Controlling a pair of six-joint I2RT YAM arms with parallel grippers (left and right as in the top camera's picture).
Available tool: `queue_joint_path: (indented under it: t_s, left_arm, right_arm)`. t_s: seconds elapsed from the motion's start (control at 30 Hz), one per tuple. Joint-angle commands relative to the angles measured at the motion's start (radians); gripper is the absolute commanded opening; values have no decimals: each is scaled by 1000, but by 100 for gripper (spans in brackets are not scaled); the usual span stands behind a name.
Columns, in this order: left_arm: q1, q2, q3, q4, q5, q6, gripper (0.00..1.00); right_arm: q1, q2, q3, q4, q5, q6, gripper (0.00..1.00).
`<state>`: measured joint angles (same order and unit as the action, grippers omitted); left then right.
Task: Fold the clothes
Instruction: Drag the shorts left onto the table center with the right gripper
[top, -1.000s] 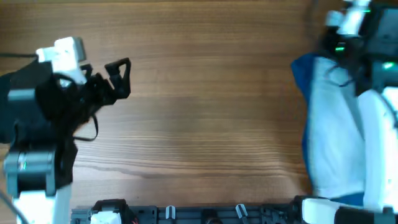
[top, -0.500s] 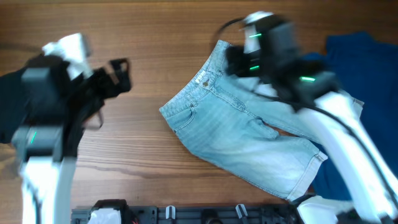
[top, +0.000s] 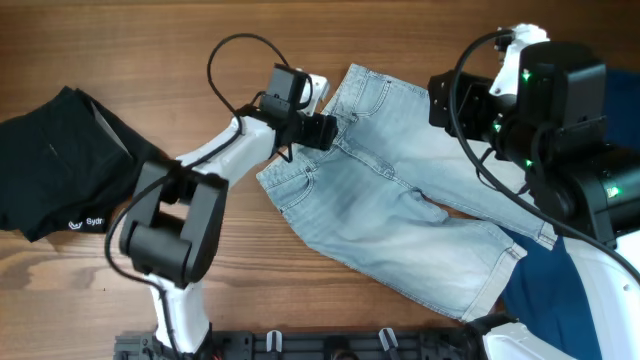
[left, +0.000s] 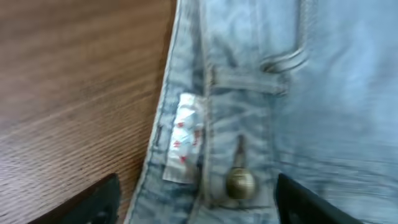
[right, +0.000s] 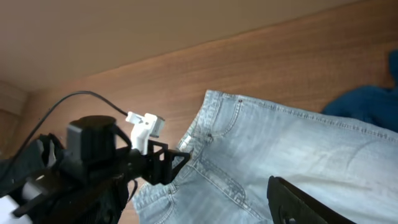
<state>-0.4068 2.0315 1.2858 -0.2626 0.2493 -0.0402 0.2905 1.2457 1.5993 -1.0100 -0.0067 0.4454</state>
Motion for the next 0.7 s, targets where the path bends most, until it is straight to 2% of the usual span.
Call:
queue_joint_path:
  t_s: [0.0,0.07,0.1,0.17,0.2,0.23,0.27,0.3,0.37,0.47,0.6,0.67]
  left_arm:
    - [-3,35,5,9,-18,11,72]
    - [-3,49,5,8,-35,11,69]
    - [-3,57,5,8,-42,11,64]
    - [-3,77,5,0,-43,11,42]
    - [-1,87,5,-23,-94,11,23]
    - [2,91,5,-48,-182,10,12]
    - [13,92,5,-83,-330,8,5]
    - [27,92,5,-99,-431,6,5]
    - [78,91,5,-121,-525,4,4]
    - [233,91,5,-216,-603,-122,4]
    - [450,50,5,-323,-508,-156,4]
    - [553,-3,5,-345,-370,-156,7]
  right_arm:
    - [-3,7,3,-2,-10,3,77]
    - [-3,7,3,-2,-10,3,77]
    - [-3,7,3,-2,-10,3,77]
    - [-3,7,3,-1,-10,3,77]
    - [-3,7,3,-1,-10,3,77]
    - [-3,7,3,-1,-10,3,77]
    - [-3,7,3,-1,-10,3,77]
    - [-3,7,3,-1,-10,3,77]
    - [-3,7,3,0,-9,3,77]
    - [-3,7,3,-1,-9,2,77]
    - [-3,30,-27,-24,35,3,76]
    - [-3,105,-45,-103,66,60,75]
